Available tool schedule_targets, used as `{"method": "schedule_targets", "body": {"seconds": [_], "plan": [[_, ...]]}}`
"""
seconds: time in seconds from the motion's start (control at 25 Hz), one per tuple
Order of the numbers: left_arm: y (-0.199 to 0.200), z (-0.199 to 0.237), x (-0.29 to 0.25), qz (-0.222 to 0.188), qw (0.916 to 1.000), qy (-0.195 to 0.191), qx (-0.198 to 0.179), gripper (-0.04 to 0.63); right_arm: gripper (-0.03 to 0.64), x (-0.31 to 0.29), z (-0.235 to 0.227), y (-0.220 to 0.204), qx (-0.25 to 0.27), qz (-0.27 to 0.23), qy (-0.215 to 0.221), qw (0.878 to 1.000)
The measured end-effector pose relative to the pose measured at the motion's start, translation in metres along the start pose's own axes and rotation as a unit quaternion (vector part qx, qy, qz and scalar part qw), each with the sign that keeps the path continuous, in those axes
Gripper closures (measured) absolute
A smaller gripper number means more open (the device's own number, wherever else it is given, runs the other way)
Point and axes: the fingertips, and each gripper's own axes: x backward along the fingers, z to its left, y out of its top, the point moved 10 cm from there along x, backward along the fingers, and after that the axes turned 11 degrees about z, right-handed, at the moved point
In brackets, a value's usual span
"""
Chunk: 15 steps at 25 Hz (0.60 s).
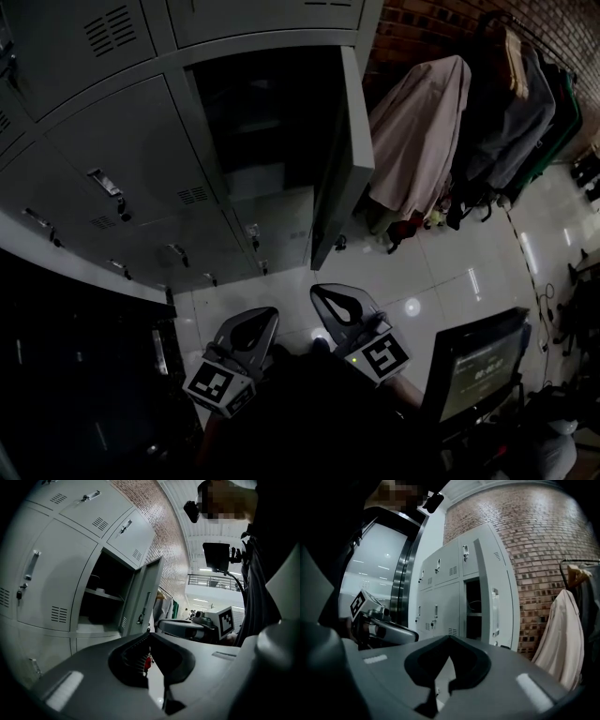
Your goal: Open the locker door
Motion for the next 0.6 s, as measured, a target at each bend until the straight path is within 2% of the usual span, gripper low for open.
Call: {"method": "schedule_targets", "body": {"seconds": [0.6], "plan": [[-0.0023,-0.0064,-0.0021,0.007,1.0,-0.002,0.004,0.58,0.617,0.0009,-0.0077,0.0074,0.014,-0.002,-0.003,1.0]]}}
